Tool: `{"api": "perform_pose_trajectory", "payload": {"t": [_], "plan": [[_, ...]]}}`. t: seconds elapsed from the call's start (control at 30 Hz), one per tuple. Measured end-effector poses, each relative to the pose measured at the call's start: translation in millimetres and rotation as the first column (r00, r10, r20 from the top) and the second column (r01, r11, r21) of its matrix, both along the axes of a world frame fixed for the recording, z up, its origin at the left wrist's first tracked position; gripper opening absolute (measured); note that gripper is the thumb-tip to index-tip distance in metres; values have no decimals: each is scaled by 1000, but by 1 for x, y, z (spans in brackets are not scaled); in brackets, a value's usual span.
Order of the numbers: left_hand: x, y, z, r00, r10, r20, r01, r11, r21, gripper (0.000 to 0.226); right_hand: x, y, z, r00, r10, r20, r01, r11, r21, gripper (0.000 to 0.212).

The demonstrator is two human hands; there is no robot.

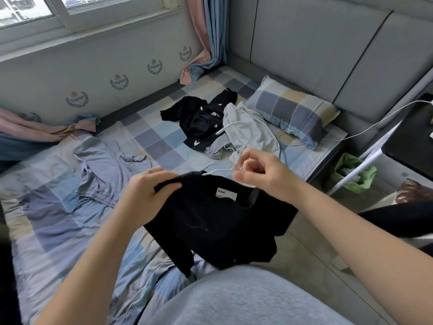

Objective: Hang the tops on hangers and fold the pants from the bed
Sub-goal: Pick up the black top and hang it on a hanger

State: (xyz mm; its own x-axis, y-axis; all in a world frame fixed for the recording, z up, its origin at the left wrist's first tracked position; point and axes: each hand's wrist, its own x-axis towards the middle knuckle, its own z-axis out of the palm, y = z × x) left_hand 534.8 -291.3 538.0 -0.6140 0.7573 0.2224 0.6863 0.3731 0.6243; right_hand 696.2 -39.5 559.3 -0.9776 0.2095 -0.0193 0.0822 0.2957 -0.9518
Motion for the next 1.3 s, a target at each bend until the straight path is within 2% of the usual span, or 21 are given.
{"api": "perform_pose_trajectory", "payload": {"t": [0.1,0.37,0.5,0.63,0.8,0.87,0.93,1.0,1.1,1.2,1.3], "plan": [[-10,-12,-9,996,85,-31,-82,993,87,13,3,12,6,992,-119,-32,120,992,24,43],[-5,-2,-13,999,24,-41,-22,998,53,19,8,14,16,993,-103,-50,109,984,142,38],[0,2,-11,996,58,71,-64,995,76,22,10,13,19,986,-133,-103,144,984,104,43],[2,2,-20,960,145,241,-142,989,-28,35,12,13,20,977,-160,-140,172,982,82,44],[-7,2,-30,946,255,200,-237,965,-112,25,18,23,17,970,-179,-166,202,971,129,47],[-11,1,-30,947,303,111,-297,953,-68,17,21,27,18,968,-181,-175,204,971,121,43],[-13,0,-26,943,330,31,-332,941,65,19,23,28,17,979,-146,-140,165,977,136,43],[-12,2,-18,938,347,24,-344,918,194,25,24,27,15,991,-109,-76,119,981,150,47],[-9,9,-6,948,316,45,-314,897,310,28,22,27,11,993,-114,-25,117,981,156,47],[-13,14,11,965,262,3,-244,894,375,33,19,22,9,995,-102,-19,104,974,200,42],[-26,17,21,976,211,-45,-182,918,351,34,17,14,10,977,-159,-139,180,972,152,41]]}}
